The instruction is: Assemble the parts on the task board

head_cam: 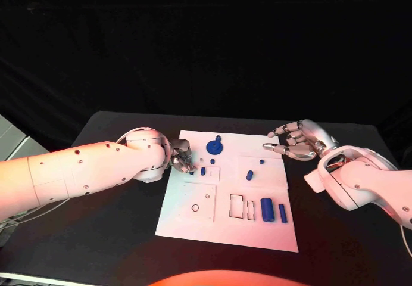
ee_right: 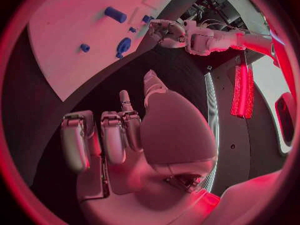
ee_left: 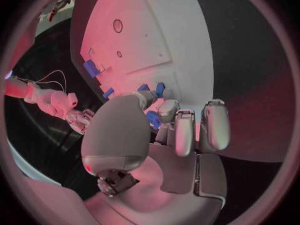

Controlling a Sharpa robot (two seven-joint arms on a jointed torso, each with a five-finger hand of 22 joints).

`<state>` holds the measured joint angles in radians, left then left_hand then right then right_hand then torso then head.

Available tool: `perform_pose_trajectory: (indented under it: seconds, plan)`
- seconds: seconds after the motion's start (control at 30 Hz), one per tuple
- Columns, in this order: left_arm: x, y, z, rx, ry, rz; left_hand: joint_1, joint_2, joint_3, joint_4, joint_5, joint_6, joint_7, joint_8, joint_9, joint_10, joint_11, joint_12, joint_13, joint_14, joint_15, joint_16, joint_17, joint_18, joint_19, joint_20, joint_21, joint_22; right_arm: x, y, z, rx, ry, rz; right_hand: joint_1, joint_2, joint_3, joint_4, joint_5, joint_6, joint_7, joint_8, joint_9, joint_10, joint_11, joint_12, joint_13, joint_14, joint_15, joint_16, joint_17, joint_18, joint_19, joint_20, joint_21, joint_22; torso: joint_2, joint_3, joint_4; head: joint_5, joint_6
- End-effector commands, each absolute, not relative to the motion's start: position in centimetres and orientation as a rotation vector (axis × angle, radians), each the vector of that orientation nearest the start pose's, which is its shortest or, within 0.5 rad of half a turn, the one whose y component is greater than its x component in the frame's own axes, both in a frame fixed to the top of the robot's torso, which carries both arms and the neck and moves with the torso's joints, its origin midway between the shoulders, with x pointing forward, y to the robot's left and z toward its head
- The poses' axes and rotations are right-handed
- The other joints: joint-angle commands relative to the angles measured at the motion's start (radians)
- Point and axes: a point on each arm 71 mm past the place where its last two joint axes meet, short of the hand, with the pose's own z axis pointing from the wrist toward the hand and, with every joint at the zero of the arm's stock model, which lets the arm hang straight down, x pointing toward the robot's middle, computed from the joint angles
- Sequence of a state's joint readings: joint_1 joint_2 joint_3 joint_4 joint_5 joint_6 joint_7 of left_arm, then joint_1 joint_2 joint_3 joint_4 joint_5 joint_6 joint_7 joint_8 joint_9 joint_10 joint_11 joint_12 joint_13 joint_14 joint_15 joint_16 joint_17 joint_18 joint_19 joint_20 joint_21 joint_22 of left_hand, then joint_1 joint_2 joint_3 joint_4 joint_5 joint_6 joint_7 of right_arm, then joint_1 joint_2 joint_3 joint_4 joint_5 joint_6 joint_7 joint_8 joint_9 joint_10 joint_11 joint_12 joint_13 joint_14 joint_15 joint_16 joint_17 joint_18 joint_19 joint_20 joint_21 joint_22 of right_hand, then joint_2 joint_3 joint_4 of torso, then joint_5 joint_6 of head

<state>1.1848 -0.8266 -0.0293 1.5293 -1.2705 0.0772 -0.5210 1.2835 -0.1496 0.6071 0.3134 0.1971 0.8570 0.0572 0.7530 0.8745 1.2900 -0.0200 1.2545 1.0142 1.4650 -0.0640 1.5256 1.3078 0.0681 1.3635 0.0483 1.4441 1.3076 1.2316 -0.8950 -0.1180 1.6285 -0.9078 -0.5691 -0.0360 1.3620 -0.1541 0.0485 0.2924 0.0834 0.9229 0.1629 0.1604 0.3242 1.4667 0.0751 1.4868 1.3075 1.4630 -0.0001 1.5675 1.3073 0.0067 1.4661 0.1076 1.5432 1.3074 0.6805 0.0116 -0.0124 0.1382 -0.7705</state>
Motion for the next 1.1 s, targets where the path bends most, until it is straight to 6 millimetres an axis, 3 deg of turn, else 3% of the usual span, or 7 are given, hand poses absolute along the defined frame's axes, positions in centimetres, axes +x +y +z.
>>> perform_pose_trajectory:
  seconds: [0.03,0.37,0.5,0.77,1.1]
  plan:
    - [47.55,20.74,-22.65,-0.078,2.246,-0.342,-0.036,-0.008,0.112,-0.095,0.002,0.022,-0.014,0.009,0.006,0.011,-0.003,0.005,0.007,0.082,-0.01,0.005,0.178,-0.005,0.006,-0.001,0.003,0.003,46.56,-20.84,-18.33,0.393,1.611,0.902,-0.007,0.003,-0.006,-0.001,0.003,-0.004,-0.002,0.002,-0.002,0.034,0.004,-0.002,0.194,0.104,0.006,-0.002,0.25,0.001,0.09,0.003,-0.001,0.247,-0.001,0.0004,0.0001,0.0,-0.001]
    - [47.92,20.88,-22.77,-0.116,2.24,-0.345,-0.079,-0.015,0.089,-0.057,0.0,0.032,-0.019,0.009,0.009,0.012,-0.007,0.003,0.005,0.082,-0.013,0.004,0.176,-0.005,0.006,-0.004,0.002,0.004,46.55,-20.88,-18.32,0.393,1.61,0.901,-0.008,0.003,-0.006,0.0,0.003,-0.004,-0.002,0.002,-0.002,0.034,0.004,-0.002,0.194,0.104,0.006,-0.003,0.248,0.001,0.09,0.003,-0.002,0.246,0.0,-0.0005,0.0005,-0.002,0.003]
    - [48.02,20.98,-22.79,-0.131,2.237,-0.342,-0.114,-0.03,0.041,-0.026,-0.001,0.036,-0.02,0.006,0.012,0.007,-0.008,-0.001,-0.001,0.081,-0.015,0.001,0.172,-0.004,0.001,-0.007,-0.003,-0.003,46.54,-20.9,-18.32,0.394,1.61,0.9,-0.009,0.004,-0.006,0.0,0.003,-0.004,-0.002,0.002,-0.002,0.033,0.004,-0.002,0.194,0.104,0.006,-0.002,0.249,0.001,0.09,0.003,-0.002,0.246,0.0,-0.0009,0.0009,-0.002,0.003]
    - [48.15,21.17,-22.88,-0.145,2.241,-0.332,-0.17,-0.052,-0.042,-0.021,0.003,0.042,-0.02,-0.005,0.009,0.001,-0.008,-0.008,-0.011,0.079,-0.015,-0.003,0.166,-0.003,0.0,-0.01,-0.005,-0.005,46.56,-20.91,-18.32,0.394,1.609,0.9,-0.013,0.004,-0.007,0.001,0.002,-0.004,-0.002,0.002,-0.002,0.033,0.004,-0.003,0.193,0.104,0.006,-0.003,0.247,0.001,0.089,0.003,-0.004,0.245,0.0,-0.0006,0.001,-0.003,0.0]
    - [48.29,21.44,-22.96,-0.156,2.242,-0.32,-0.188,-0.066,-0.079,-0.021,0.005,0.045,-0.02,-0.01,0.008,0.0,-0.008,-0.009,-0.012,0.078,-0.015,-0.004,0.164,-0.002,-0.002,-0.01,-0.008,-0.008,46.57,-20.94,-18.31,0.395,1.608,0.899,-0.016,0.004,-0.008,0.002,0.002,-0.005,-0.002,0.002,-0.002,0.032,0.004,-0.004,0.192,0.103,0.006,-0.004,0.246,0.002,0.088,0.003,-0.005,0.245,0.0,-0.0002,0.0006,-0.004,0.001]
